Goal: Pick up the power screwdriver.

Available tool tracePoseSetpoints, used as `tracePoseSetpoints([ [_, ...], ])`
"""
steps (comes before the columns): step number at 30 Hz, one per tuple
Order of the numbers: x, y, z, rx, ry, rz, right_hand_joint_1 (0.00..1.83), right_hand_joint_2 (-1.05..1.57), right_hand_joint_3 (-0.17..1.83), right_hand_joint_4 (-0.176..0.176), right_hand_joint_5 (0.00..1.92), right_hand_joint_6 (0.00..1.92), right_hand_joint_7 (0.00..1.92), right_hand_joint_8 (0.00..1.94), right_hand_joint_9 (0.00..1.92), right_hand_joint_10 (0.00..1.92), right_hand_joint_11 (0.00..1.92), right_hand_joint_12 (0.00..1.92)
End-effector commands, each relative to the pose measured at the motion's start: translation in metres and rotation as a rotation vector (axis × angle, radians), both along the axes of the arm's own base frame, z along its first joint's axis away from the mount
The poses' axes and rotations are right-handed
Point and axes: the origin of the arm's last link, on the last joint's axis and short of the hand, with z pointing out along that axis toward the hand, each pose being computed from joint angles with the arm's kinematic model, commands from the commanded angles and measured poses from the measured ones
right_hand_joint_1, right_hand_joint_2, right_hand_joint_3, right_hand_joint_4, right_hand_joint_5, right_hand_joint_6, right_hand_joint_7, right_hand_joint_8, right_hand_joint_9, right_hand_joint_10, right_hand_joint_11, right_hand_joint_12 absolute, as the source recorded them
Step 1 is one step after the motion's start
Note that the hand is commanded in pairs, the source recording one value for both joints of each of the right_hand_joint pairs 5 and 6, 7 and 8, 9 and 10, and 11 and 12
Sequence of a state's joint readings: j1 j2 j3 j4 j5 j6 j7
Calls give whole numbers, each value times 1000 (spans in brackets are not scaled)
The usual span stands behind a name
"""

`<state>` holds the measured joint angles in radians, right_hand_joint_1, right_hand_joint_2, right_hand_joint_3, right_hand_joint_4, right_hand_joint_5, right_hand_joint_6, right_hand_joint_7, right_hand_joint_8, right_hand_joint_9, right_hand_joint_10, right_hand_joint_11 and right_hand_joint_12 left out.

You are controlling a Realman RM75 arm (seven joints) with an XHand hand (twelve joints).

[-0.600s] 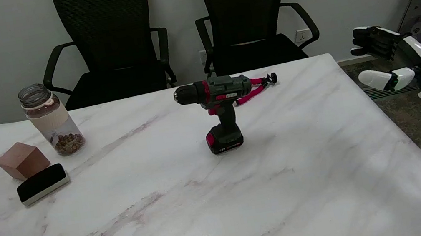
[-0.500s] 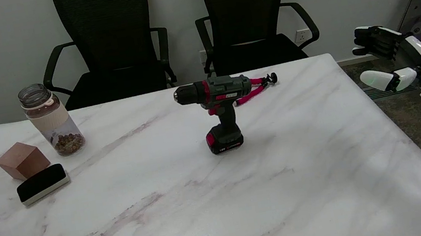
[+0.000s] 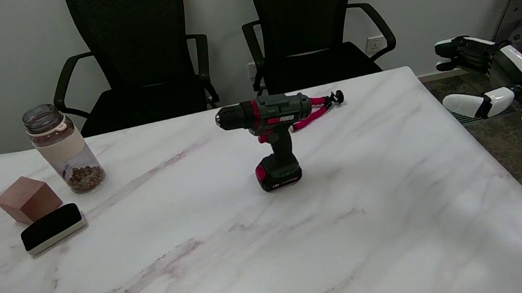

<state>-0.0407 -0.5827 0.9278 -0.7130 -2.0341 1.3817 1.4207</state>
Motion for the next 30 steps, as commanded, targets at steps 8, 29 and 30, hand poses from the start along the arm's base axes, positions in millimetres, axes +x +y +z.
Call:
tracePoseSetpoints([
  [8,-45,-38,-83,180,-148,-209,925,-133,984,-108,524,524,524,524,404,404,511,511],
  [29,-74,-98,-173,346,-406,-216,911,-353,960,16,441,441,441,441,349,349,375,375],
  [30,-75,-98,-175,351,-416,-220,911,-363,968,23,438,438,438,438,348,348,369,369],
])
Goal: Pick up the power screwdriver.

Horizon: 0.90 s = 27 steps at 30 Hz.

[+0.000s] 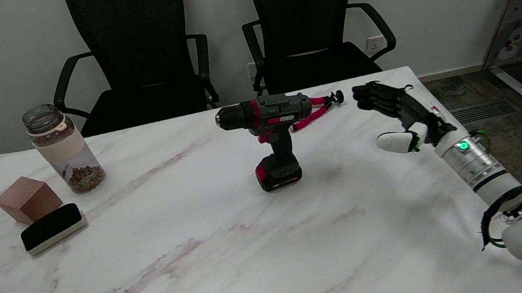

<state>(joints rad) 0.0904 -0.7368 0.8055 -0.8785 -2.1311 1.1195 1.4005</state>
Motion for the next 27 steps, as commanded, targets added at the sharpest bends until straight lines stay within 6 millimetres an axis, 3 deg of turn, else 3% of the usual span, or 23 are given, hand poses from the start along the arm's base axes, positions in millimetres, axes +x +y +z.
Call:
tracePoseSetpoints([
  [1,-19,-41,-74,156,-218,-55,910,-370,972,26,435,435,435,435,347,347,367,367],
  [16,-44,-62,-109,209,-357,-112,901,-483,929,173,373,373,373,373,276,276,247,247],
  [27,-44,-82,-116,235,-364,-140,902,-563,926,176,312,312,312,312,249,249,195,195],
])
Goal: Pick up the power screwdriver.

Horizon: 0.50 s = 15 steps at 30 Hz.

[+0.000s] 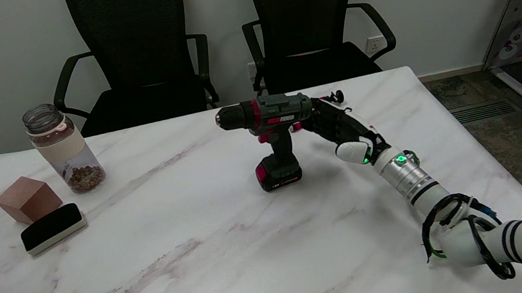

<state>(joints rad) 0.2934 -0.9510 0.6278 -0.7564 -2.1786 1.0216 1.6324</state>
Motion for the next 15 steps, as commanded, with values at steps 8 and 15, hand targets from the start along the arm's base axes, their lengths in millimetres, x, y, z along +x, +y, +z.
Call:
tracePoseSetpoints([
  [8,4,-49,-49,167,-63,-56,902,-617,903,176,248,248,248,248,213,213,138,138],
  [15,-2,-51,-64,210,-73,-89,902,-625,874,176,234,234,234,234,228,228,149,149],
])
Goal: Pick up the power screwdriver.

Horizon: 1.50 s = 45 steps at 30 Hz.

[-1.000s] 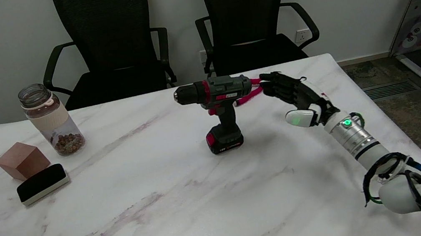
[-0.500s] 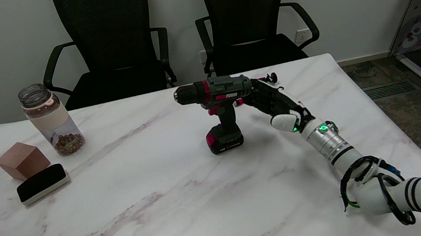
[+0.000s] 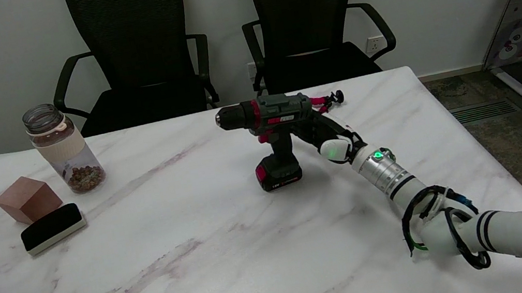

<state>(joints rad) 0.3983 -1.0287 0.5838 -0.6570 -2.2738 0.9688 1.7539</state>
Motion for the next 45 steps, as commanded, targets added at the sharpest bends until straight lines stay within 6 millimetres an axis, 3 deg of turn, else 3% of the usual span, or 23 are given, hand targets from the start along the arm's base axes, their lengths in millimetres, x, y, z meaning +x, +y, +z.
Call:
tracePoseSetpoints([
  [1,-1,-22,-38,125,-35,-60,903,-628,874,176,230,230,230,230,229,229,147,147],
  [14,-2,-22,-42,135,-34,-66,907,-628,837,176,190,190,190,190,254,254,176,176],
  [20,-2,-23,-38,121,-35,-65,953,-535,744,176,202,202,202,202,313,313,321,321],
  [25,-1,-24,-35,110,-41,-62,985,-405,671,176,257,257,257,257,540,540,579,579],
  [29,0,-25,-33,101,-37,-58,1010,-320,747,176,392,392,392,392,810,810,792,792],
  [33,2,-26,-30,93,-34,-53,1024,-277,782,176,471,471,471,471,900,900,913,913],
  [38,2,-28,-30,91,-33,-56,1039,-208,790,176,527,527,527,527,942,942,993,993],
  [45,5,-32,-29,91,-18,-54,1064,-108,877,176,616,616,616,616,1149,1149,1044,1044],
])
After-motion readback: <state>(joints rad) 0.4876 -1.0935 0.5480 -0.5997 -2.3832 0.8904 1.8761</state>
